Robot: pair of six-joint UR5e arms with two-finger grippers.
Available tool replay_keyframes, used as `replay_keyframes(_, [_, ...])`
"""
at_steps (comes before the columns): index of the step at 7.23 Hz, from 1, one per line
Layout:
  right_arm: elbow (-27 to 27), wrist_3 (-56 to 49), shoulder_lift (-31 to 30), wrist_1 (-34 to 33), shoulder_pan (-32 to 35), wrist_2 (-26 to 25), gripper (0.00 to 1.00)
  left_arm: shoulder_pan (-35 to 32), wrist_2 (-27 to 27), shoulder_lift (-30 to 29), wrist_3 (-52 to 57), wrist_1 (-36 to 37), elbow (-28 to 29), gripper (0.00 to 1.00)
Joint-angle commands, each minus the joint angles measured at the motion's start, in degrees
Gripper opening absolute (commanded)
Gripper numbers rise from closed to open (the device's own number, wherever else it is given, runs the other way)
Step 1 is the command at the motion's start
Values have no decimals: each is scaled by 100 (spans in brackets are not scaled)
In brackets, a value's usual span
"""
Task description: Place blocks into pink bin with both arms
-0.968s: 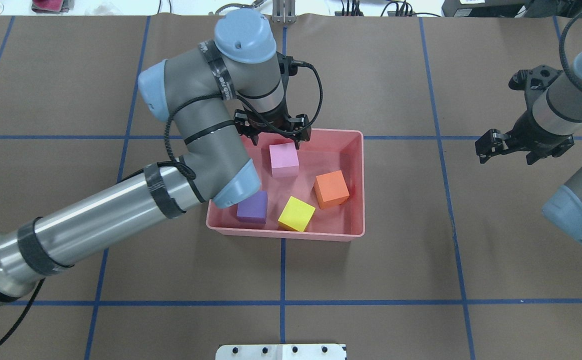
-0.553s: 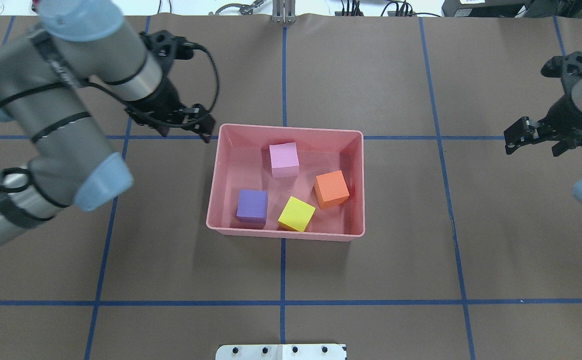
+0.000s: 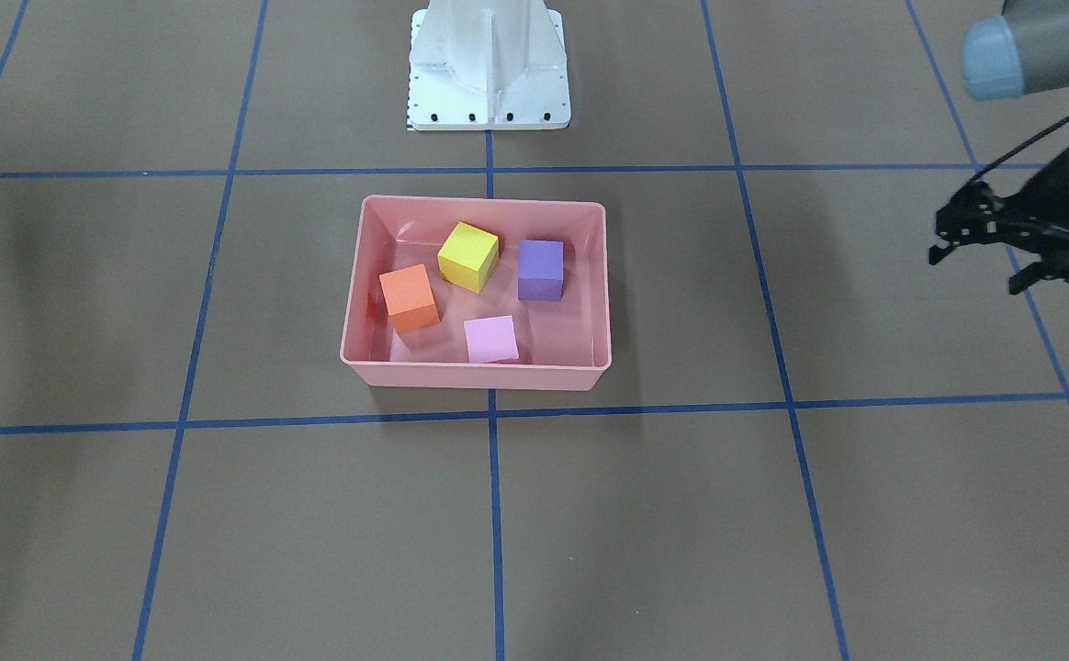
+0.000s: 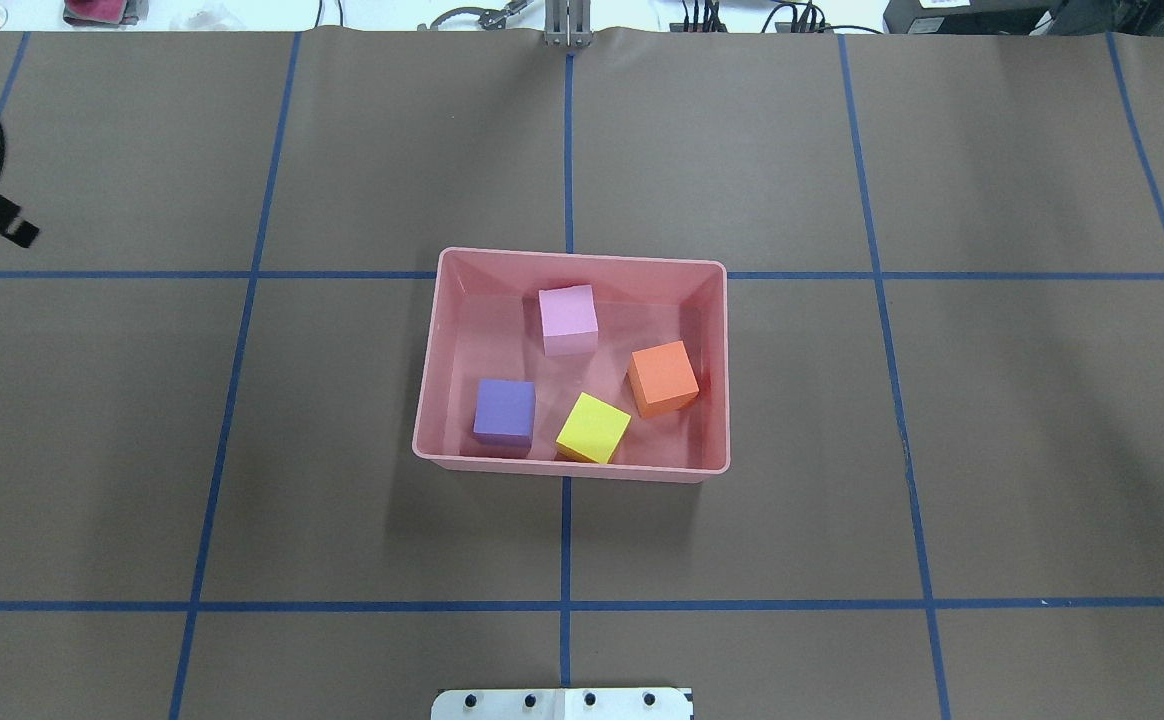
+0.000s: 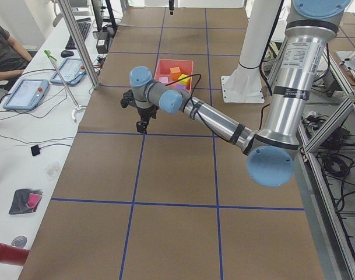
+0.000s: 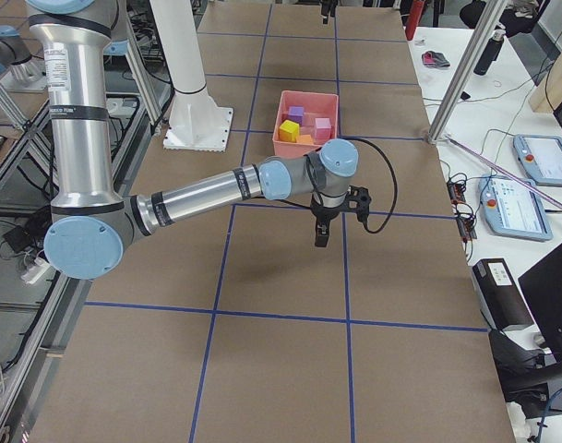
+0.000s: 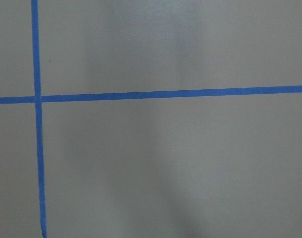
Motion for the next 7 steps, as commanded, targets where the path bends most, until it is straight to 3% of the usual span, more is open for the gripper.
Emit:
replay_keyframes(1, [-183,-307,-86,9,234,24,99,-801,-1,422,975,-13,764,99])
replay_keyframes(3, [-175,-394,-86,9,278,6,99,-1363,61,765,949,-21,873,99])
replay_keyframes(7, [-341,-386,-68,9,305,-55,99,-1356,200,1081,-88,-74,687,99])
